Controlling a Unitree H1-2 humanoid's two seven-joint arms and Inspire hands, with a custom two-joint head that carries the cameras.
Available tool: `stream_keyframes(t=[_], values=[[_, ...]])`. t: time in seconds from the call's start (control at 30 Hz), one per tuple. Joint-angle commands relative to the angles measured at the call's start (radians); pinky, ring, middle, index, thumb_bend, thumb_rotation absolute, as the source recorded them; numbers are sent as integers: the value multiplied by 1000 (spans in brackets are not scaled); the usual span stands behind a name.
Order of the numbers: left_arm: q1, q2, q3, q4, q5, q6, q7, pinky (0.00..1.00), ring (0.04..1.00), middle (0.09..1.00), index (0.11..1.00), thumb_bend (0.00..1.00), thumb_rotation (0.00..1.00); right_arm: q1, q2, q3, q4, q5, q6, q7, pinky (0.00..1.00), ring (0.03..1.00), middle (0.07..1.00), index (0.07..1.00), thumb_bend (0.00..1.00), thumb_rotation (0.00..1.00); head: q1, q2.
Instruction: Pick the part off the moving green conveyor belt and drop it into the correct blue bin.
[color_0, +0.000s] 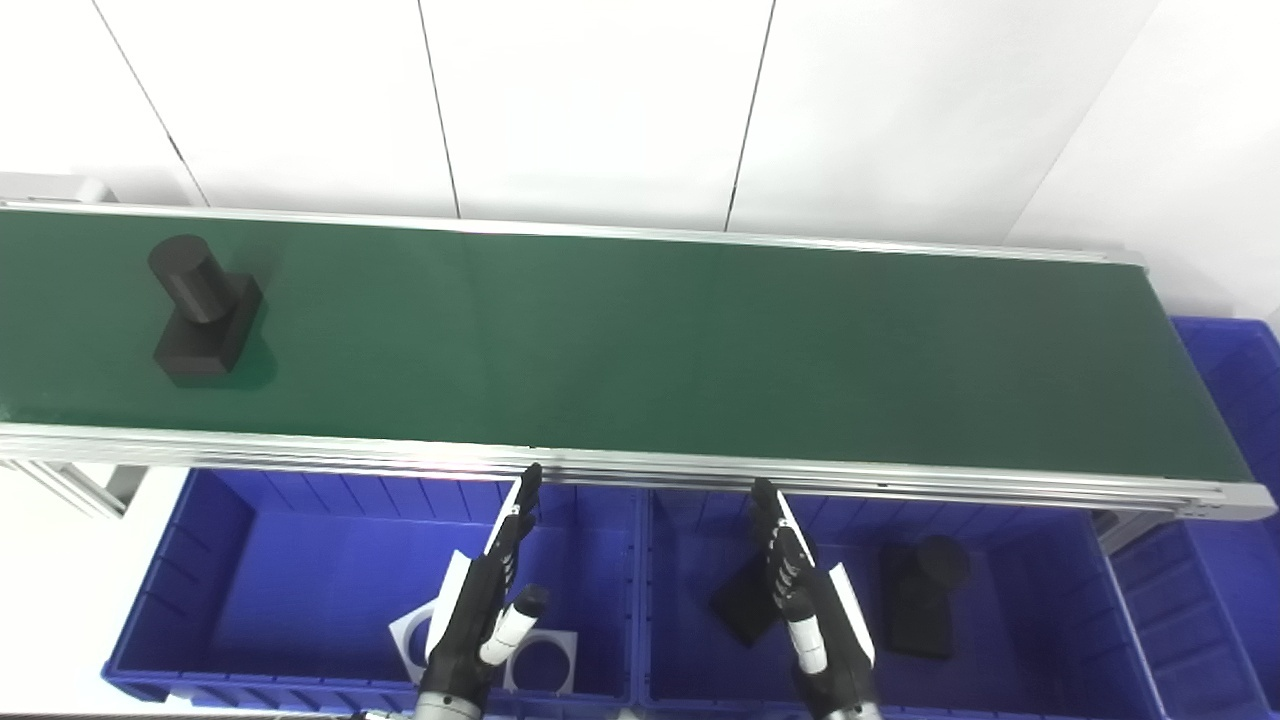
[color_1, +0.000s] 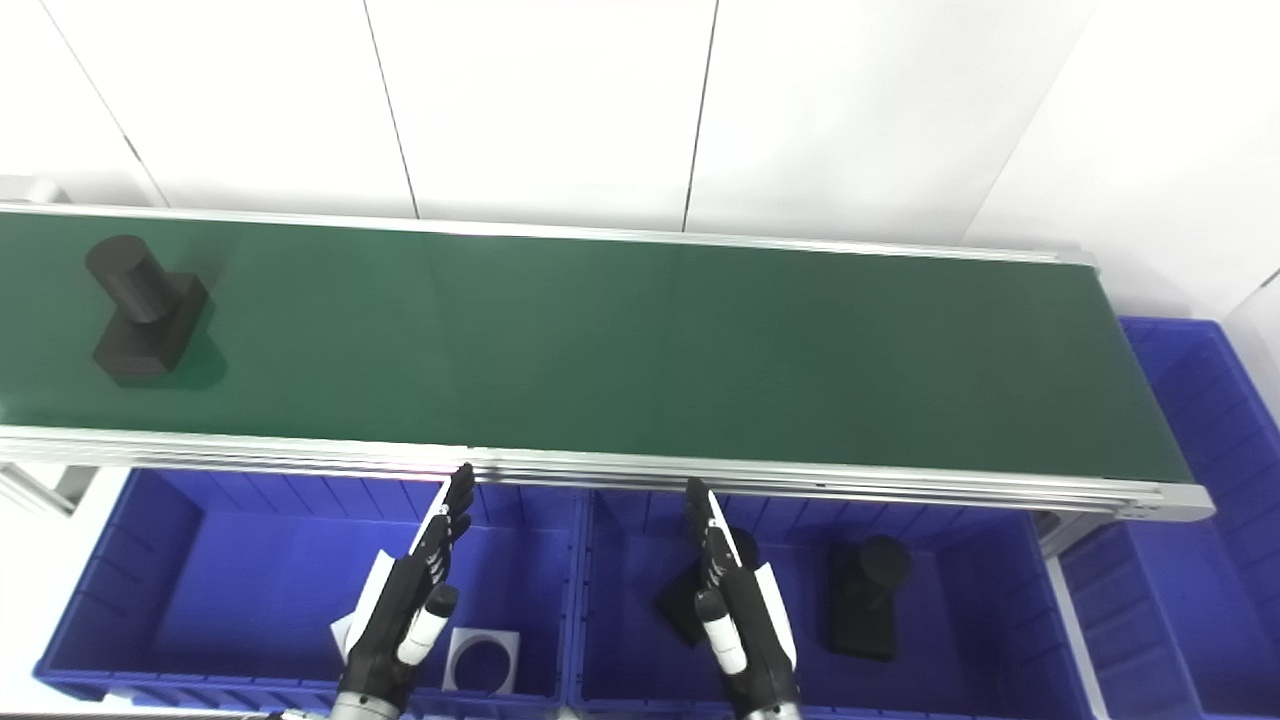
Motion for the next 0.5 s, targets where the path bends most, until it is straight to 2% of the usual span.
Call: stream_keyframes(t=[0.0,0.17,0.27,0.43,0.47], values=[[-16,1,-5,-3,20,-33,20,974,997,1000,986,889,1000,-17,12,-6,-2,17,-34,17,1000,1000,1000,1000,884,1000,11,-12],[-32,-2,-19,33,34,-33,48,964,986,994,975,880,1000,-31,11,-22,33,21,-34,29,1000,1000,1000,1000,911,1000,52,-46],[-47,-2,-38,60,56,-33,84,939,973,985,958,900,1000,-40,10,-35,56,27,-34,39,1000,1000,1000,1000,909,1000,106,-84],[-73,-2,-75,107,61,-33,143,898,947,955,922,928,1000,-54,6,-53,91,30,-34,57,1000,1000,1000,1000,899,1000,146,-119],[-80,-2,-82,118,60,-33,154,894,945,952,918,932,1000,-58,5,-57,100,31,-34,61,1000,1000,1000,1000,898,1000,159,-136]])
